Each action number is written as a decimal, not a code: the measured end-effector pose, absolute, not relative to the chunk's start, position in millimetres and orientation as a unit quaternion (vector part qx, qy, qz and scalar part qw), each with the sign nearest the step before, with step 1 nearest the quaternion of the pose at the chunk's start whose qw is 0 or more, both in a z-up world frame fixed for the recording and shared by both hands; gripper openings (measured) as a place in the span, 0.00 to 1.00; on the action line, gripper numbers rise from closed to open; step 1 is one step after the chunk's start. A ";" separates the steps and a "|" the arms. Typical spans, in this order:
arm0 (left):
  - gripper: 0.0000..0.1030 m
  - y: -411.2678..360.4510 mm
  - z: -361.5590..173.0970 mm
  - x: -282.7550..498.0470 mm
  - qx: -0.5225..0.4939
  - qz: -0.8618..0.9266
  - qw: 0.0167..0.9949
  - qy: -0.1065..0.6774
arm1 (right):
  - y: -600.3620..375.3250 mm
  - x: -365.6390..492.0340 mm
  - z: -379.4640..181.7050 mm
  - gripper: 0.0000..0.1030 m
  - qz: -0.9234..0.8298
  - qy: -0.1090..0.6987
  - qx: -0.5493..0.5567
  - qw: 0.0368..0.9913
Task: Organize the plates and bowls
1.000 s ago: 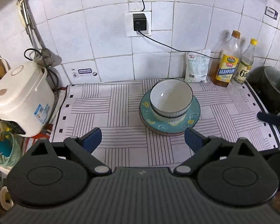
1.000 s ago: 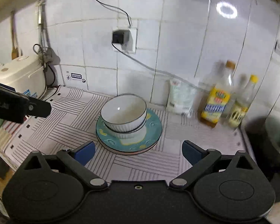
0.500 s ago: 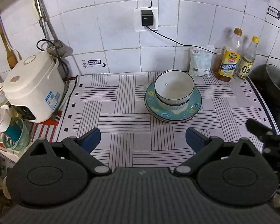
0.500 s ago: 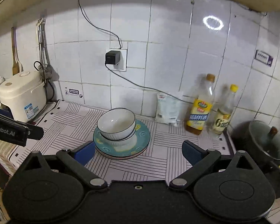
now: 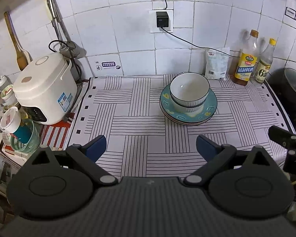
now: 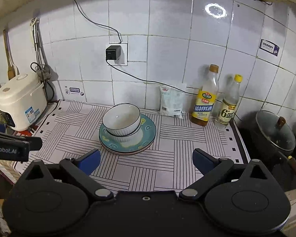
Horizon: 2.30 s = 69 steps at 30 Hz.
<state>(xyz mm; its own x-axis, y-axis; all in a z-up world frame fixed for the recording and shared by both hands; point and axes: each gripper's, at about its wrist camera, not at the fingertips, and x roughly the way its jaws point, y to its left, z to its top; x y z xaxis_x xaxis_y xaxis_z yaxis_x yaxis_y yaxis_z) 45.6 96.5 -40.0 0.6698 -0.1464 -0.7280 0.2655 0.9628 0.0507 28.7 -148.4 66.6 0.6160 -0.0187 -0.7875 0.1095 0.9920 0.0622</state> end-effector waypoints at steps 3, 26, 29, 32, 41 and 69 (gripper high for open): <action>0.96 98.4 -39.2 42.7 0.076 -0.111 0.914 0.384 | -151.1 25.0 68.3 0.98 -0.040 0.432 0.058 0.899; 0.96 98.9 -50.3 26.0 0.055 -0.114 0.925 0.358 | -156.2 0.1 55.7 0.98 -0.054 0.376 0.052 0.923; 0.96 99.0 -53.3 23.2 0.051 -0.113 0.927 0.355 | -153.7 -3.9 55.5 0.98 -0.052 0.365 0.042 0.929; 0.96 96.9 -59.5 21.7 0.059 -0.106 0.927 0.356 | -149.3 -6.2 56.4 0.98 -0.053 0.358 0.028 0.932; 0.96 97.7 -71.5 15.4 0.053 -0.109 0.927 0.354 | -147.6 -11.7 55.1 0.98 -0.061 0.349 0.036 0.934; 0.96 102.0 -65.7 13.8 0.036 -0.113 0.934 0.337 | -157.1 -1.9 41.4 0.98 -0.082 0.393 0.051 0.915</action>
